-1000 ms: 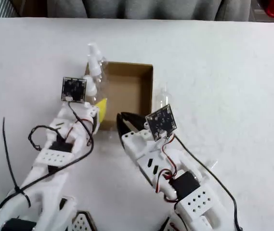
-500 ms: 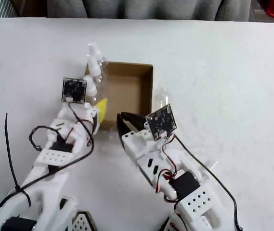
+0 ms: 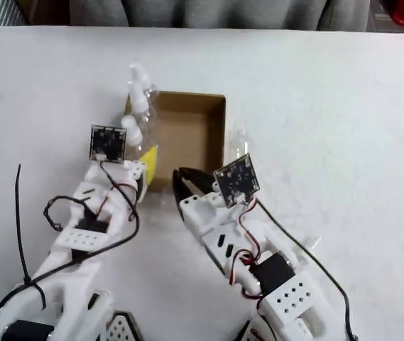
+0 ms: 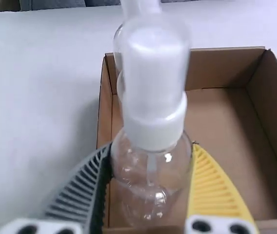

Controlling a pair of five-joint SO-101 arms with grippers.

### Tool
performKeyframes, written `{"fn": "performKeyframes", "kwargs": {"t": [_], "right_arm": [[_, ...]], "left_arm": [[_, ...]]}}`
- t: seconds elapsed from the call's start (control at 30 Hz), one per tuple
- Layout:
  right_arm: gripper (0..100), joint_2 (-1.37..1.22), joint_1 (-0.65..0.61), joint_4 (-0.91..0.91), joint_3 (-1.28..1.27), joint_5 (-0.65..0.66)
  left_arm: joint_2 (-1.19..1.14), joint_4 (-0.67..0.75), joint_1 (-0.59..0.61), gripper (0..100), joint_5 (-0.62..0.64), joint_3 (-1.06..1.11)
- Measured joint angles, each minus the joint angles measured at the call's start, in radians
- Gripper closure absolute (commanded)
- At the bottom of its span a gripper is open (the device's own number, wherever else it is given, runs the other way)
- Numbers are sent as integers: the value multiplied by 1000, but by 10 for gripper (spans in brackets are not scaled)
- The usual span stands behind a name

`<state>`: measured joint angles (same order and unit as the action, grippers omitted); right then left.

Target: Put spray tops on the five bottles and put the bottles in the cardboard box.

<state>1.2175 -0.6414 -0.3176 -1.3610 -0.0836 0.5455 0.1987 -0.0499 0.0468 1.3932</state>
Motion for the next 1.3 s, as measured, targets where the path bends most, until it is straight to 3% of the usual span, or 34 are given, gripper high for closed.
{"fn": "performKeyframes", "kwargs": {"t": [0.1,0.37,1.03,1.3], "right_arm": [[984,0,0,0,0,0],[984,0,0,0,0,0],[984,0,0,0,0,0],[984,0,0,0,0,0]], "left_arm": [[0,0,0,959,0,0],[0,0,0,738,0,0],[-2,0,0,720,0,2],[-2,0,12,569,0,2]]}}
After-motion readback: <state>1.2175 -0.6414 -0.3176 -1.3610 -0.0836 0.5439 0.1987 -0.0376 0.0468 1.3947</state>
